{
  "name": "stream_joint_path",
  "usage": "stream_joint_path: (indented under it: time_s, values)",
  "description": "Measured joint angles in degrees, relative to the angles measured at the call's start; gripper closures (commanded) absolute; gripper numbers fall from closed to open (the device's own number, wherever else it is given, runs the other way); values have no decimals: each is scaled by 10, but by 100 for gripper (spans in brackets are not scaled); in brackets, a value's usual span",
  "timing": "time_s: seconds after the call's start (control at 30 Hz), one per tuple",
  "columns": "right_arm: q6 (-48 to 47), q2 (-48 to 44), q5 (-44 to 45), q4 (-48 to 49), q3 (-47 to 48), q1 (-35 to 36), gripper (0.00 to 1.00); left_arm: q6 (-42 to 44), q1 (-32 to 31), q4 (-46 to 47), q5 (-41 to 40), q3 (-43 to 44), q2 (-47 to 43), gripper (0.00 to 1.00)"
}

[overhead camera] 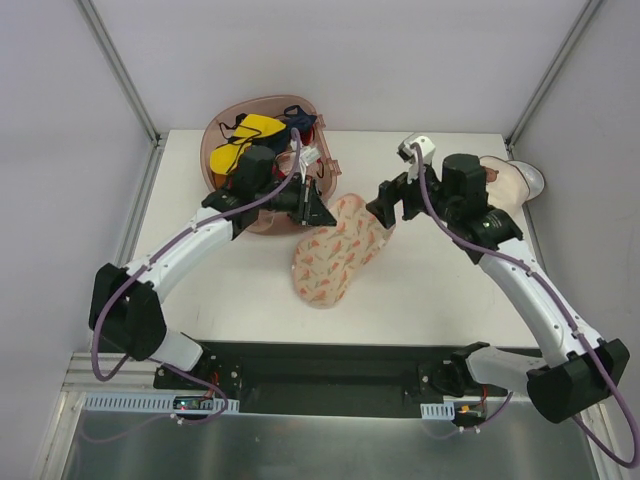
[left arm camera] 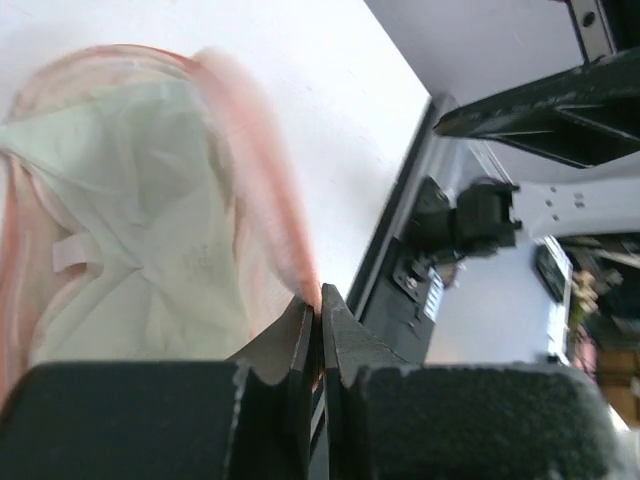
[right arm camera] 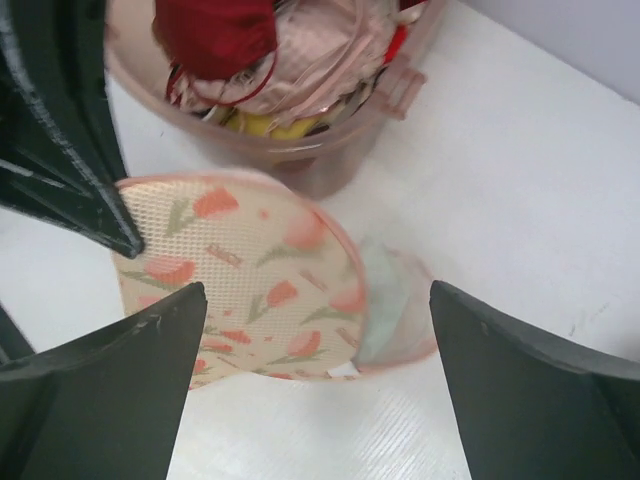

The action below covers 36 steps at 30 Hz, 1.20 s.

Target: Unzip the laundry bag and remove the bra

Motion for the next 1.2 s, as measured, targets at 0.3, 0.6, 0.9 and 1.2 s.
stream_joint_path:
  time_s: [0.3, 0.6, 0.9, 1.2]
  values:
    - [206, -13, 144, -50, 96, -2, 3, -8, -5, -18, -176, -3, -107, 100]
    - [322, -8, 217, -111, 59, -7, 3, -78, -80, -16, -231, -19, -89, 100]
    - [358, -8, 234, -141, 36, -20, 3, -148, -107, 47, -200, -19, 30, 100]
    - [492, 9, 178, -141, -10, -10, 3, -158, -108, 68, -182, -18, 42, 100]
